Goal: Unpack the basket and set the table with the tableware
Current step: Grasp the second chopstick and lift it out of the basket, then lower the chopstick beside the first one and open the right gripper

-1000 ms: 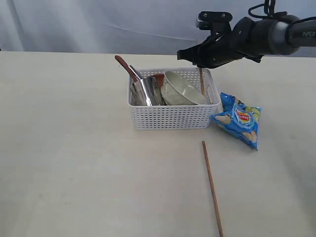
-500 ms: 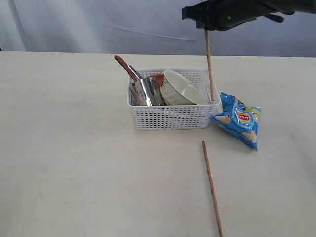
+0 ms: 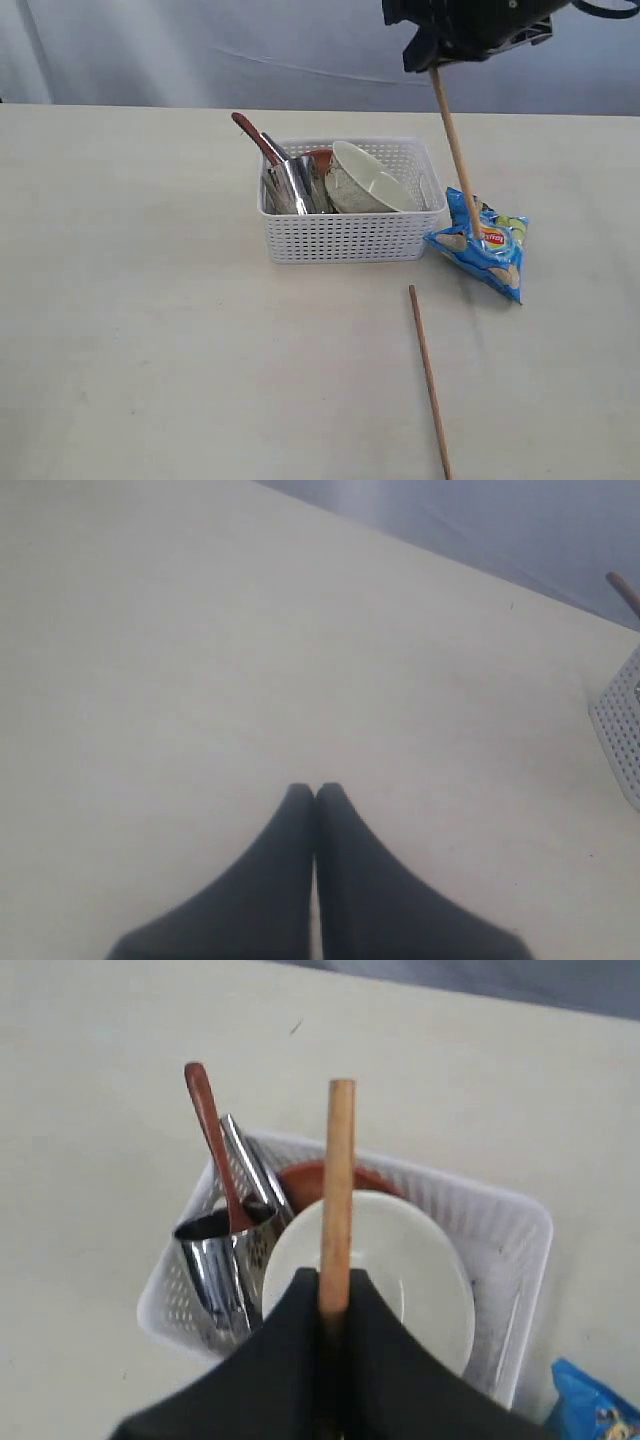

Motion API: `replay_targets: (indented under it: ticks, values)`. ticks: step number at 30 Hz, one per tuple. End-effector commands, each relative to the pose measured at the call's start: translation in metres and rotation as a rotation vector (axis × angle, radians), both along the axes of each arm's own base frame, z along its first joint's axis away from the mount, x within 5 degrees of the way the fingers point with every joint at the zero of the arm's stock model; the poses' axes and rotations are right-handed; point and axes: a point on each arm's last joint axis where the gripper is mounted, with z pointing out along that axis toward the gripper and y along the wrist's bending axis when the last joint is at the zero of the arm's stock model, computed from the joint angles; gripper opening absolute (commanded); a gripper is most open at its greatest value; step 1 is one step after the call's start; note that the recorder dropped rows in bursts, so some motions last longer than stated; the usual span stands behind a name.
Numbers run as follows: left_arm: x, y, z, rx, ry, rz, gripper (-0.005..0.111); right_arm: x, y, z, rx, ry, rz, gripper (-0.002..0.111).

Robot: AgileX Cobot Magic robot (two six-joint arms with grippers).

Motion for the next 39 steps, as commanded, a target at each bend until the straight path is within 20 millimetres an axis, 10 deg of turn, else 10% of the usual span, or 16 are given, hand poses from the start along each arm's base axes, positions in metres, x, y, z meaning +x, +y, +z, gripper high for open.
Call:
replay_targets:
  ticks: [1, 15, 27, 39]
  values:
    - [0.000, 0.000, -0.001, -0.005, -0.001, -0.006, 0.000, -0.023, -0.009, -0.013, -0.013, 0.064, -0.020, 0.000]
    - [0.000, 0.000, -0.001, -0.005, -0.001, -0.006, 0.000, -0.085, -0.025, -0.056, -0.014, 0.218, -0.049, 0.000]
    - [0.000, -0.001, -0.001, -0.005, -0.001, -0.015, 0.000, -0.121, 0.000, -0.067, -0.300, 0.318, 0.313, 0.000]
    - [0.000, -0.001, -0.001, -0.005, -0.001, -0.015, 0.000, -0.154, 0.031, -0.071, -0.696, 0.025, 1.214, 0.000]
